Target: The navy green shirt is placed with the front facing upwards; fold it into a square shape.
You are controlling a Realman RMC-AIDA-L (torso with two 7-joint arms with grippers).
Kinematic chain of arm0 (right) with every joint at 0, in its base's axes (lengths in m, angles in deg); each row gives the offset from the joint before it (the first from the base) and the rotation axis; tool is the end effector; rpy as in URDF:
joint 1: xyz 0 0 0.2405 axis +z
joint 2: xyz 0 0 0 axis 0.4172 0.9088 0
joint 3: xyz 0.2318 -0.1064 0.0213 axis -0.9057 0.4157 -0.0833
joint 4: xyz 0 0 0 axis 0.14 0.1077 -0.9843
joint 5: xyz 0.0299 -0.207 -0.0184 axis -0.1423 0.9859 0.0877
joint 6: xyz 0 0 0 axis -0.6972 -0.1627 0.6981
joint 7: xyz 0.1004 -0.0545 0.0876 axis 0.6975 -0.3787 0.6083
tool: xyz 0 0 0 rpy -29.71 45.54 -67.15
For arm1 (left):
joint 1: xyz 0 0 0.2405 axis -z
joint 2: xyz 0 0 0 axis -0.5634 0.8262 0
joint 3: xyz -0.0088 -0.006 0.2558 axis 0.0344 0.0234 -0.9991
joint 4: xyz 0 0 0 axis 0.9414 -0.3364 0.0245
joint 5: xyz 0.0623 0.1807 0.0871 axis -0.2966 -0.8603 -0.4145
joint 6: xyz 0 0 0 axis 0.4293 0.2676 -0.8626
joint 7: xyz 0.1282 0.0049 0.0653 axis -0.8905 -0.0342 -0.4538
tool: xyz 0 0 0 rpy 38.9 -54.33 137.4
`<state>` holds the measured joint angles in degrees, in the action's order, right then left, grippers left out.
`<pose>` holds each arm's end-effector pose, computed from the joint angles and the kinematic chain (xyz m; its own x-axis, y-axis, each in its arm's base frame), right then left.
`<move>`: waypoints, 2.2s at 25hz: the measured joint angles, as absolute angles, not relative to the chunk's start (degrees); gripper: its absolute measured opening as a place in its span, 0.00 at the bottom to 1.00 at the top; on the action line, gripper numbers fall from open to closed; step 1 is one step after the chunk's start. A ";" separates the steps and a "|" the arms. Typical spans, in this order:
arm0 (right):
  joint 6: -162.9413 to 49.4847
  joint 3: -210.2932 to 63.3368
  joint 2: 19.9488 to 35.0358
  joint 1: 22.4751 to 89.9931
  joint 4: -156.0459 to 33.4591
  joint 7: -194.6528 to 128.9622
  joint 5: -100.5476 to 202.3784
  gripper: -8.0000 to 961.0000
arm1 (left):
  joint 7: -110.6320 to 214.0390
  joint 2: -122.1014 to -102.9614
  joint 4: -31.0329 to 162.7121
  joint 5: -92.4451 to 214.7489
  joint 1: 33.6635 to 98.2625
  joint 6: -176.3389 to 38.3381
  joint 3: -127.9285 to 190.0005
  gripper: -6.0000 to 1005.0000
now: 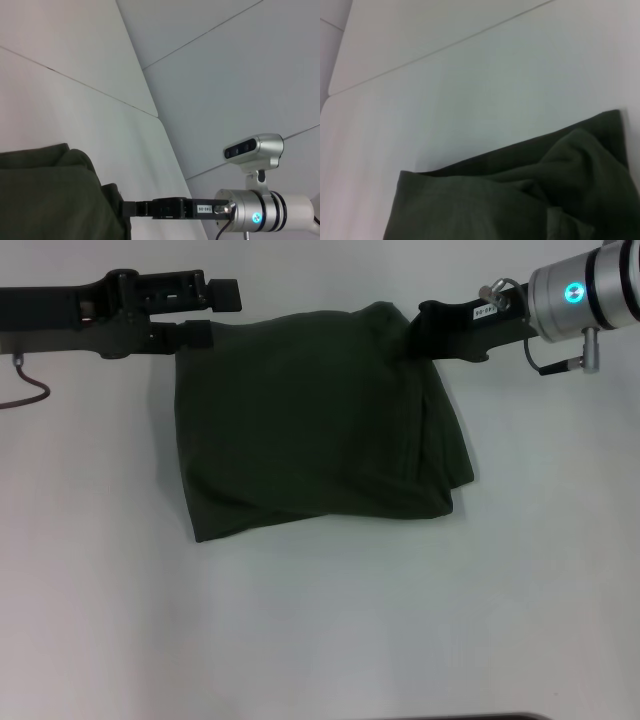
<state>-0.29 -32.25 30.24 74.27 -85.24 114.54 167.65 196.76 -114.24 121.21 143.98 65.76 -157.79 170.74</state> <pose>0.2246 0.4204 -0.0279 0.1453 -0.9329 -0.3294 -0.9891 -0.1292 -0.0705 -0.2114 0.3482 0.0526 0.2140 0.8938 0.3942 0.8801 -0.3515 0.3192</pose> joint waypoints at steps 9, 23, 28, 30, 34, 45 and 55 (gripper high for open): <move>5.23 -33.55 28.11 73.21 -93.59 117.43 167.15 0.02 | 196.74 -114.07 120.88 143.97 65.26 -157.71 171.21 0.87; -0.37 -32.31 27.78 74.80 -93.47 116.58 167.98 0.02 | 196.57 -114.12 120.41 143.97 65.16 -157.62 171.25 0.87; -3.29 -31.40 27.95 74.56 -92.06 115.63 168.21 0.02 | 196.57 -114.22 120.03 143.97 65.14 -157.61 171.25 0.87; -4.61 -31.28 28.08 74.38 -92.01 115.19 168.22 0.02 | 196.57 -114.23 119.91 143.97 65.16 -157.59 171.25 0.87; -7.66 -30.71 28.24 74.46 -90.85 113.96 168.22 0.02 | 196.57 -114.40 119.59 143.97 65.20 -157.38 171.21 0.87; -12.94 -27.05 28.81 74.74 -89.70 113.71 168.23 0.06 | 196.57 -114.61 119.19 143.97 65.23 -157.35 171.08 0.87; -15.26 -24.91 28.94 75.27 -88.23 113.15 169.07 0.10 | 196.16 -114.77 118.94 143.97 65.23 -157.36 170.93 0.87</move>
